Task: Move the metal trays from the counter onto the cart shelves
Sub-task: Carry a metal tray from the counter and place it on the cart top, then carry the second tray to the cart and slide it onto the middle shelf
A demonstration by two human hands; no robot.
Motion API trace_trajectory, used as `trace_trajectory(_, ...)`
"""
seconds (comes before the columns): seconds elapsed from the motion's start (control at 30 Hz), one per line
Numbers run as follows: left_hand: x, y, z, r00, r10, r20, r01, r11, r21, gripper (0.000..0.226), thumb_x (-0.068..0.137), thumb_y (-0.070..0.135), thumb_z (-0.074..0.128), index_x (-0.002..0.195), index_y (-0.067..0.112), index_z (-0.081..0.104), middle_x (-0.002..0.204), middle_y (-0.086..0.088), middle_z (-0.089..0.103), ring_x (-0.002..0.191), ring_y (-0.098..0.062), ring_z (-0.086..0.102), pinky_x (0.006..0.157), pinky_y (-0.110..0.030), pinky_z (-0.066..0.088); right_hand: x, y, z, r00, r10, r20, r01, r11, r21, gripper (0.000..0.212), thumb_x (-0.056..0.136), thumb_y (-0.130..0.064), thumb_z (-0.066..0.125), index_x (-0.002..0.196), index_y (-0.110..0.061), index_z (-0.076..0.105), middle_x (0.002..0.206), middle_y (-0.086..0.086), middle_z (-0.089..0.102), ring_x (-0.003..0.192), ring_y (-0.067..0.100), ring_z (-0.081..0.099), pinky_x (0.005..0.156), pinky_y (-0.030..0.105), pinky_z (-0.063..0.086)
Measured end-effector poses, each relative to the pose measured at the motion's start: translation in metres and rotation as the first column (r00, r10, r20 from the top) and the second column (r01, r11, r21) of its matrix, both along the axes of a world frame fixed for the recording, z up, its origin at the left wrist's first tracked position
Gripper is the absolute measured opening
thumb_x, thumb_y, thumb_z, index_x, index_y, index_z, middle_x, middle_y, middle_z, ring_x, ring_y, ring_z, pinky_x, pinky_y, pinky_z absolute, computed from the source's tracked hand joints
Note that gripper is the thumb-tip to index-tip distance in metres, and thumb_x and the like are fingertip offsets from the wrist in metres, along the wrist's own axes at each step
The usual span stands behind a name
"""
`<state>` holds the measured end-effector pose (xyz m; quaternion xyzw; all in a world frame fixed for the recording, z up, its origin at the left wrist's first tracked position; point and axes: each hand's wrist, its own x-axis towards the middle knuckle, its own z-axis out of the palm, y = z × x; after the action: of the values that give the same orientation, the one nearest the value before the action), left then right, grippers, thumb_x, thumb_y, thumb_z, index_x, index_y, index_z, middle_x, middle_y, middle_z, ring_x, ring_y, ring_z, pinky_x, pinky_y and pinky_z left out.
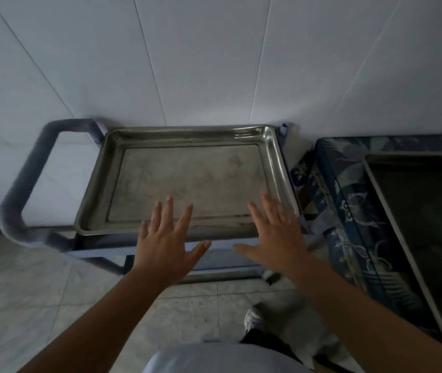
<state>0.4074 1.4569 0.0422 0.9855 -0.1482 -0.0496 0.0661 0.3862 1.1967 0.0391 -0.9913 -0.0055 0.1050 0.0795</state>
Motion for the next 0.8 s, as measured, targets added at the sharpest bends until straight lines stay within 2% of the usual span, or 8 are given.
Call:
trace_trajectory(0.07, -0.003, 0.018, 0.003, 0.998, -0.045, 0.033, 0.045, 0.999, 0.017, 0.093, 0.077, 0.093, 0.005, 0.149, 0.043, -0.025, 0.163, -0.008, -0.022, 0.149, -0.03, -0.019, 0.118, -0.057, 0.009, -0.018, 0.016, -0.003, 0.999, -0.031, 0.018, 0.032, 0.999, -0.014, 0.112, 0.064, -0.096, 0.017, 0.152, -0.033, -0.011, 0.149, -0.003, -0.041, 0.147, 0.027, -0.017, 0.115, 0.057, -0.002)
trace_trajectory(0.2, -0.01, 0.041, 0.008, 0.994, -0.107, 0.003, 0.107, 0.993, 0.053, 0.098, 0.071, 0.097, 0.002, 0.147, 0.043, -0.029, 0.162, -0.008, -0.028, 0.148, -0.031, -0.023, 0.118, -0.06, 0.008, -0.057, 0.049, -0.004, 0.993, -0.108, 0.05, 0.108, 0.994, 0.0, 0.115, 0.064, -0.098, 0.015, 0.155, -0.03, -0.003, 0.159, 0.001, -0.027, 0.148, 0.027, -0.015, 0.115, 0.057, -0.001)
trace_trajectory(0.4, -0.029, 0.044, 0.018, 0.971, -0.237, -0.039, 0.238, 0.97, 0.047, 0.096, 0.068, 0.096, -0.004, 0.141, 0.042, -0.036, 0.158, -0.006, -0.036, 0.143, -0.029, -0.03, 0.12, -0.059, 0.005, -0.109, 0.064, 0.001, 0.965, -0.251, 0.077, 0.25, 0.968, 0.016, 0.112, 0.067, -0.096, 0.019, 0.154, -0.028, 0.001, 0.163, 0.006, -0.014, 0.149, 0.031, 0.0, 0.114, 0.059, 0.013)
trace_trajectory(0.5, -0.032, 0.032, 0.023, 0.939, -0.342, -0.046, 0.344, 0.938, 0.052, 0.097, 0.069, 0.094, -0.006, 0.146, 0.04, -0.031, 0.159, -0.004, -0.033, 0.146, -0.029, -0.027, 0.121, -0.059, 0.006, -0.138, 0.053, 0.005, 0.928, -0.364, 0.08, 0.359, 0.931, 0.072, 0.11, 0.069, -0.094, 0.021, 0.154, -0.029, -0.007, 0.16, 0.005, -0.02, 0.149, 0.029, -0.005, 0.117, 0.056, 0.009)
trace_trajectory(0.6, -0.038, -0.001, 0.023, 0.886, -0.462, -0.037, 0.463, 0.886, 0.015, 0.098, 0.076, 0.091, 0.001, 0.156, 0.035, -0.011, 0.163, -0.005, -0.023, 0.15, -0.031, -0.017, 0.119, -0.058, 0.01, -0.187, 0.031, 0.013, 0.855, -0.509, 0.093, 0.504, 0.86, 0.075, 0.11, 0.068, -0.095, 0.019, 0.152, -0.032, -0.013, 0.155, 0.001, -0.033, 0.146, 0.022, -0.019, 0.114, 0.048, -0.004)
trace_trajectory(0.7, -0.062, -0.062, 0.03, 0.768, -0.64, -0.037, 0.639, 0.769, -0.036, 0.099, 0.079, 0.088, 0.004, 0.159, 0.03, 0.009, 0.168, -0.012, 0.002, 0.152, -0.036, 0.001, 0.118, -0.061, 0.02, -0.254, 0.003, 0.024, 0.738, -0.67, 0.076, 0.671, 0.741, 0.021, 0.11, 0.066, -0.096, 0.015, 0.152, -0.033, -0.014, 0.154, -0.001, -0.037, 0.143, 0.018, -0.027, 0.116, 0.053, -0.001)
trace_trajectory(0.73, -0.076, -0.085, 0.032, 0.712, -0.701, -0.048, 0.7, 0.713, -0.036, 0.101, 0.078, 0.089, 0.003, 0.159, 0.03, 0.01, 0.168, -0.013, 0.005, 0.153, -0.037, 0.003, 0.117, -0.062, 0.021, -0.28, -0.003, 0.028, 0.688, -0.722, 0.073, 0.724, 0.69, -0.001, 0.11, 0.066, -0.096, 0.014, 0.152, -0.033, -0.014, 0.155, -0.001, -0.037, 0.144, 0.018, -0.026, 0.116, 0.054, 0.001)
trace_trajectory(0.8, -0.112, -0.131, 0.033, 0.604, -0.795, -0.062, 0.795, 0.606, -0.029, 0.099, 0.077, 0.089, 0.007, 0.159, 0.033, 0.004, 0.168, -0.01, -0.002, 0.153, -0.036, -0.002, 0.119, -0.06, 0.017, -0.335, -0.011, 0.032, 0.566, -0.821, 0.074, 0.824, 0.566, -0.015, 0.109, 0.066, -0.096, 0.012, 0.151, -0.034, -0.014, 0.157, -0.001, -0.034, 0.147, 0.021, -0.021, 0.117, 0.055, 0.004)
